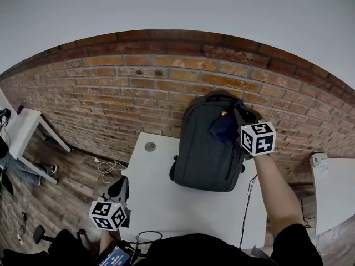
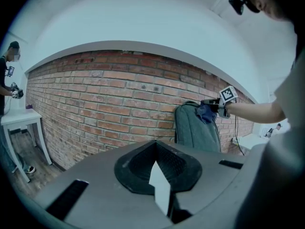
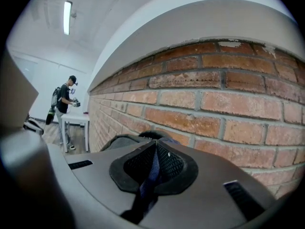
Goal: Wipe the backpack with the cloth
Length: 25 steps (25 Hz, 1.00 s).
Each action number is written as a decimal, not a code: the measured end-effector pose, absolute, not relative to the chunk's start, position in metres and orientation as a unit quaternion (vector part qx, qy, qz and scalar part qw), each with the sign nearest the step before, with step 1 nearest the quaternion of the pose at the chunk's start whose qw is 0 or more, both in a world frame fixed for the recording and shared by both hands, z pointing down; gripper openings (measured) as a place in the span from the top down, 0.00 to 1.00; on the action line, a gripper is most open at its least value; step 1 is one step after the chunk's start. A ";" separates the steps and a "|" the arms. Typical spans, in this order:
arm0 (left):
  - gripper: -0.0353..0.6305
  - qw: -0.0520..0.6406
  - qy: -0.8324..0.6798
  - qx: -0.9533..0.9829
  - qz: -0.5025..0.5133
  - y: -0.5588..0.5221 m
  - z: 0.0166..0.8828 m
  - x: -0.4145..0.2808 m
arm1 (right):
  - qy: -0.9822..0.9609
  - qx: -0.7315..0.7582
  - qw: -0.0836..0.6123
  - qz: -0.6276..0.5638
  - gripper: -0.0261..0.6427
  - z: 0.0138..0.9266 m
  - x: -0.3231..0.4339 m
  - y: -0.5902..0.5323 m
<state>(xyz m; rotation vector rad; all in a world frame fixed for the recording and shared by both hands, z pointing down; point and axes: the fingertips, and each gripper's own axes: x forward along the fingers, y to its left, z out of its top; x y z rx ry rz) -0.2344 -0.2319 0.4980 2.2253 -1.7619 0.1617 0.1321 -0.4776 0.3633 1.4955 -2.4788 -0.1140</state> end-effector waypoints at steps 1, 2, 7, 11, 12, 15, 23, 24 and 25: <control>0.95 0.149 -0.611 0.775 0.057 -0.232 0.498 -0.232 | -0.848 0.513 0.126 -0.034 0.95 0.370 0.134 -0.475; 0.95 0.149 -0.610 0.777 0.057 -0.233 0.498 -0.231 | -0.847 0.515 0.131 -0.030 0.95 0.376 0.137 -0.473; 0.95 0.152 -0.605 0.780 0.055 -0.236 0.498 -0.227 | -0.840 0.518 0.160 -0.012 0.95 0.408 0.143 -0.463; 0.95 0.151 -0.605 0.780 0.056 -0.235 0.498 -0.226 | -0.843 0.508 0.177 0.006 0.95 0.426 0.137 -0.456; 0.95 0.151 -0.605 0.779 0.056 -0.234 0.499 -0.226 | -0.843 0.506 0.183 0.008 0.95 0.429 0.135 -0.455; 0.95 0.153 -0.607 0.778 0.057 -0.233 0.501 -0.228 | -0.843 0.499 0.200 0.011 0.95 0.442 0.126 -0.449; 0.95 0.152 -0.605 0.779 0.060 -0.229 0.501 -0.227 | -0.853 0.466 0.236 -0.005 0.95 0.483 0.101 -0.417; 0.95 0.153 -0.604 0.780 0.061 -0.228 0.502 -0.226 | -0.855 0.461 0.237 -0.003 0.95 0.487 0.099 -0.412; 0.95 0.153 -0.604 0.780 0.061 -0.228 0.502 -0.226 | -0.857 0.457 0.236 0.002 0.95 0.492 0.097 -0.407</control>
